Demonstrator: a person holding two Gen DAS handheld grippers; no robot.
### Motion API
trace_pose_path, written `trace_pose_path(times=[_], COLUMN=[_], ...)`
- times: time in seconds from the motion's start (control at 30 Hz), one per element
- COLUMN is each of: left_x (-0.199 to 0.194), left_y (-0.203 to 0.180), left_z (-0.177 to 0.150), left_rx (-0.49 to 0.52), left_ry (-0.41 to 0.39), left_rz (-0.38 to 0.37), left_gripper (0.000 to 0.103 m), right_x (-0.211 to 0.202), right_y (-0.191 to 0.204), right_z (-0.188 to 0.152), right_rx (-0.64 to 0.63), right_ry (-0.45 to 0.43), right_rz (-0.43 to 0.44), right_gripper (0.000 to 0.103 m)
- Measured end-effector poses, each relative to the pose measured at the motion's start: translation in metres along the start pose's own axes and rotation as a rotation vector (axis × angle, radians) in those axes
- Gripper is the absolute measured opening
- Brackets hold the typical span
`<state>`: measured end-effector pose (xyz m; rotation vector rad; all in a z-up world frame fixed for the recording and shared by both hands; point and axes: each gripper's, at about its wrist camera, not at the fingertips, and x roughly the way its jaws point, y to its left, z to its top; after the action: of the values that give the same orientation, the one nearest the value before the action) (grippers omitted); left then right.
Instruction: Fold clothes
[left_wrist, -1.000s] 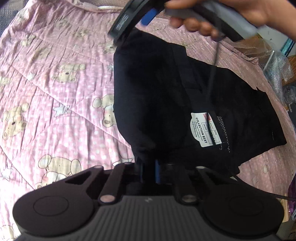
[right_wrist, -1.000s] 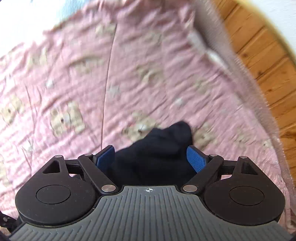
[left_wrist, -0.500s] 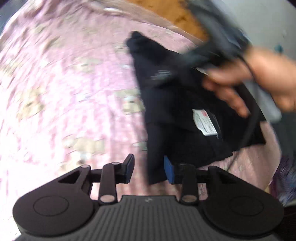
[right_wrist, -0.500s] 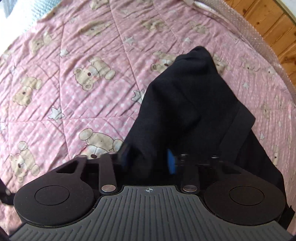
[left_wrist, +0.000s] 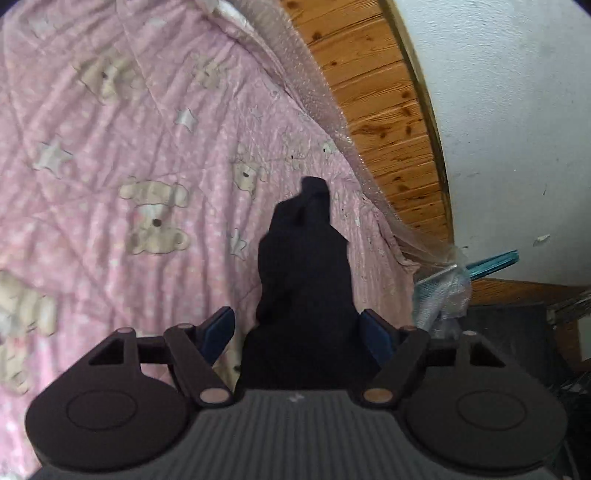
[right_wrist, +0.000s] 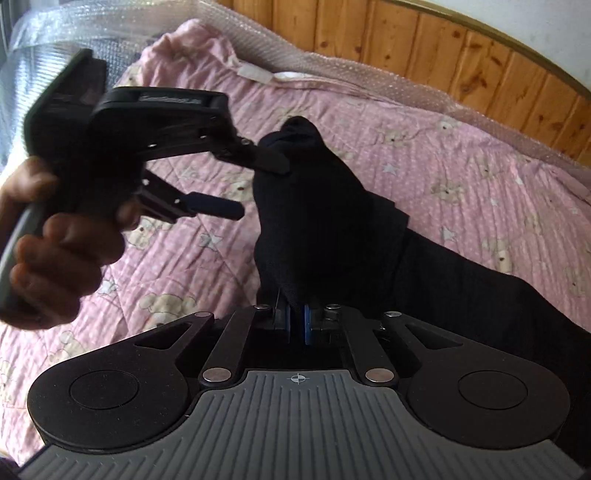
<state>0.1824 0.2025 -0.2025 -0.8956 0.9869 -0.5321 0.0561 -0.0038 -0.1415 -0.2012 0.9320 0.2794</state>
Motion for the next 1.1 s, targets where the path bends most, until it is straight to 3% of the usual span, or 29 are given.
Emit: trace_pose_path(times=[0.23, 0.4, 0.43, 0.5, 0.63, 0.7, 0.83, 0.9, 1.0, 1.1], left_x=[0.100, 0.059, 0.048, 0.034, 0.042, 0.067, 0.096, 0.099, 0.085, 0.057], left_y=[0.015, 0.022, 0.024, 0.031, 0.037, 0.033, 0.031, 0.031, 0.023, 0.021], left_z=[0.068, 0.095, 0.081, 0.046, -0.013, -0.016, 0.024, 0.059, 0.114, 0.143], left_rx=[-0.074, 0.017, 0.043, 0.034, -0.115, -0.131, -0.135, -0.151, -0.121, -0.064], left_ry=[0.098, 0.018, 0.052, 0.134, 0.285, 0.301, 0.205, 0.165, 0.037, -0.030], left_rz=[-0.194, -0.046, -0.003, 0.012, -0.124, -0.111, -0.067, -0.109, -0.154, -0.136], left_gripper=[0.068, 0.070, 0.070, 0.070, 0.071, 0.071, 0.070, 0.063, 0.060, 0.068], right_x=[0.002, -0.005, -0.006, -0.005, 0.001, 0.004, -0.001, -0.002, -0.001, -0.001], right_y=[-0.008, -0.017, -0.019, -0.020, -0.017, -0.014, -0.009, -0.006, -0.004, -0.007], right_z=[-0.020, -0.015, -0.012, -0.006, 0.003, 0.005, 0.005, 0.002, -0.004, -0.004], right_rx=[0.118, 0.247, 0.268, 0.290, 0.284, 0.273, 0.254, 0.251, 0.267, 0.313], right_ry=[0.076, 0.052, 0.045, 0.039, 0.043, 0.048, 0.062, 0.070, 0.082, 0.074], right_rz=[-0.110, -0.115, -0.106, -0.094, -0.084, -0.084, -0.111, -0.114, -0.121, -0.130], right_gripper=[0.003, 0.003, 0.003, 0.003, 0.003, 0.003, 0.003, 0.003, 0.003, 0.003])
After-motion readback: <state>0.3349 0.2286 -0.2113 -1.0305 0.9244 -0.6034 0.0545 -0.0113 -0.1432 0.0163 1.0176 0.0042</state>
